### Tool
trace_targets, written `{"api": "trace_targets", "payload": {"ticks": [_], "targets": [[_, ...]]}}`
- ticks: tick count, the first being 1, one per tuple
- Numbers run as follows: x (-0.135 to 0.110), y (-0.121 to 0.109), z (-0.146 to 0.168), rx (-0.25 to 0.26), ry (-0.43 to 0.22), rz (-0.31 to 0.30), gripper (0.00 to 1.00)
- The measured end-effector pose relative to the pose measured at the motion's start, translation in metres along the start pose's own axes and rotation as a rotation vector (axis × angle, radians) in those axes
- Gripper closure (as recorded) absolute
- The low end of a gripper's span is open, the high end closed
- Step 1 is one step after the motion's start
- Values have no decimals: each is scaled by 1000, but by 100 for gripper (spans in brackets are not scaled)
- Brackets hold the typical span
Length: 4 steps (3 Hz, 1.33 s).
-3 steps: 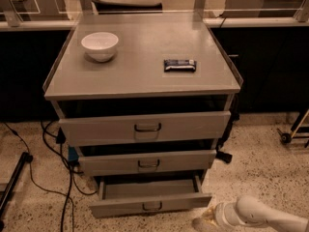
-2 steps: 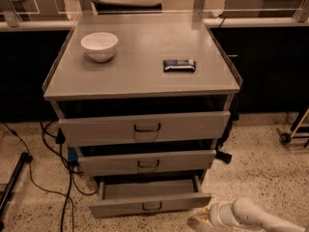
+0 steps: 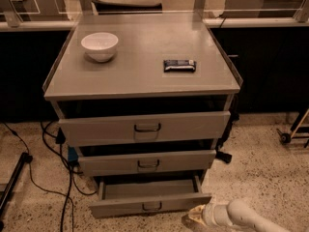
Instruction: Close bottom drawer
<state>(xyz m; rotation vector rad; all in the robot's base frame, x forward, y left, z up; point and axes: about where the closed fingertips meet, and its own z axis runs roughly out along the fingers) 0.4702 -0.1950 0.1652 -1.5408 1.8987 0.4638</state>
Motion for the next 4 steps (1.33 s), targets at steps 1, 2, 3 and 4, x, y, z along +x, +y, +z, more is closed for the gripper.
{"api": "trace_targets", "payload": {"ticks": [1,2,3,4], "targets": [[3,0,2,15,9,-7,100],[9,-9,13,68,13,-36,100],[10,-21,25,117,4,-71,100],[9,-34,33,169,-15,-98,100]]}}
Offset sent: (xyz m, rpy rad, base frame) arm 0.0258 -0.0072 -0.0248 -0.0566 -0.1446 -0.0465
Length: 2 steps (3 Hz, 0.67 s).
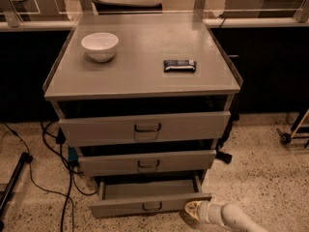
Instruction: Close bottom drawer
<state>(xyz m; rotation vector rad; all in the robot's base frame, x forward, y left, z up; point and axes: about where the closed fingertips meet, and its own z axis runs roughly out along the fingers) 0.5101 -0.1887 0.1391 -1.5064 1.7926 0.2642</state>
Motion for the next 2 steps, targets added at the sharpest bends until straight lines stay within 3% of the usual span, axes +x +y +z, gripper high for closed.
{"api": "trace_targets", "payload": {"ticks": [2], "targets": [[-2,-32,23,121,-50,-47,100]]}}
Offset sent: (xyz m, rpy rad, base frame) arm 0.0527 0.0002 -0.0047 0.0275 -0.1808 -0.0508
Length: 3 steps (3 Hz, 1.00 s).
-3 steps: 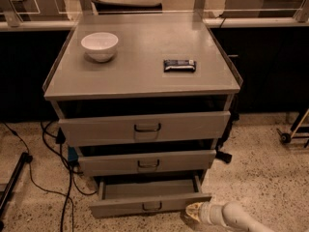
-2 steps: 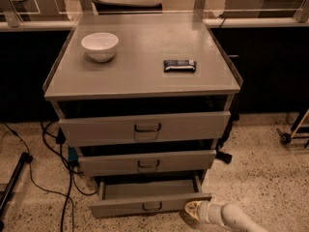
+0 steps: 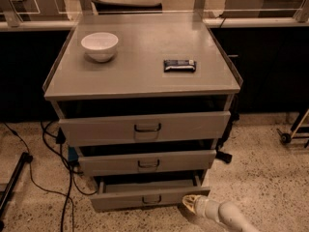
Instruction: Close bottom drawer
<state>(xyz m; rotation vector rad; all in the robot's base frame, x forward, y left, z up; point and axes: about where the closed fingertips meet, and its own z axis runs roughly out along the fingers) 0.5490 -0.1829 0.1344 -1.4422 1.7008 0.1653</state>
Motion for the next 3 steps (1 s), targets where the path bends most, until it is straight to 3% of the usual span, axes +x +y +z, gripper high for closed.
{"api": "trace_targets", "payload": {"ticks": [3], "targets": [[-2,-32,29,69,-34,-17,100]]}}
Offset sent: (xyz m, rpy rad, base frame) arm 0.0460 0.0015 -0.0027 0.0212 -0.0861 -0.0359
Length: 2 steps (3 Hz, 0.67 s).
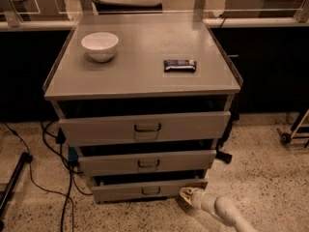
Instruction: Close bottom drawer
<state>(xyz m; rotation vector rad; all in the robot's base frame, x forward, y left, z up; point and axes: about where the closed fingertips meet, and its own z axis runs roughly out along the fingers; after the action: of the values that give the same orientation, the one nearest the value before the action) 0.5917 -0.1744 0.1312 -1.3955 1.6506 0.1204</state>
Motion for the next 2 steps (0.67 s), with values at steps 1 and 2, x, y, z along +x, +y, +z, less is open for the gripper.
{"api": "trace_targets", "payload": {"ticks": [1,2], "targets": [[0,-12,14,8,-8,-1,100],[0,-18,22,8,-11,-1,100]]}}
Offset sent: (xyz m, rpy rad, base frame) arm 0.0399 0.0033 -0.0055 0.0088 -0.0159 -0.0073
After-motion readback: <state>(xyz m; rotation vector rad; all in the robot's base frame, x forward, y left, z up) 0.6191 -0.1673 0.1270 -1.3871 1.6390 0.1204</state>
